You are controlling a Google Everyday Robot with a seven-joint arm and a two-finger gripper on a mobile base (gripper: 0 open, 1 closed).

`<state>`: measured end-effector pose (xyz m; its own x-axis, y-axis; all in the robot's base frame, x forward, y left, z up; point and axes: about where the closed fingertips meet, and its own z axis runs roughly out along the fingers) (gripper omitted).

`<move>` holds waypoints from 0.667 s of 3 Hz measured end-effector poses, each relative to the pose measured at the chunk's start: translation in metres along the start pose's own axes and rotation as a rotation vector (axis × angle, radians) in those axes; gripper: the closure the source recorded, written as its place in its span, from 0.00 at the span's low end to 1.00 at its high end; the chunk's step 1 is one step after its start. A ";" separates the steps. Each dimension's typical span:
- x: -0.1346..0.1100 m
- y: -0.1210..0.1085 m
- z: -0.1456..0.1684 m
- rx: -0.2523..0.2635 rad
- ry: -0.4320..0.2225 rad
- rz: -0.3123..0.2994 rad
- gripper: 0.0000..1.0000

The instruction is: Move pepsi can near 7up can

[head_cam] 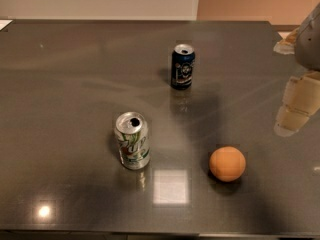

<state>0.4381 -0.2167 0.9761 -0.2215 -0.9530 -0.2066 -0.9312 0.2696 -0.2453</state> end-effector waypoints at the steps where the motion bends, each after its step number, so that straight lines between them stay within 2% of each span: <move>1: -0.005 -0.008 0.002 0.000 -0.011 0.004 0.00; 2: -0.022 -0.027 0.006 0.003 -0.041 -0.017 0.00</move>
Offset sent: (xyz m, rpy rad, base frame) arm 0.0617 0.0275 0.0091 0.0605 -0.0191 0.0653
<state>0.4699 -0.2024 0.9818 -0.1933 -0.9511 -0.2410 -0.9339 0.2537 -0.2520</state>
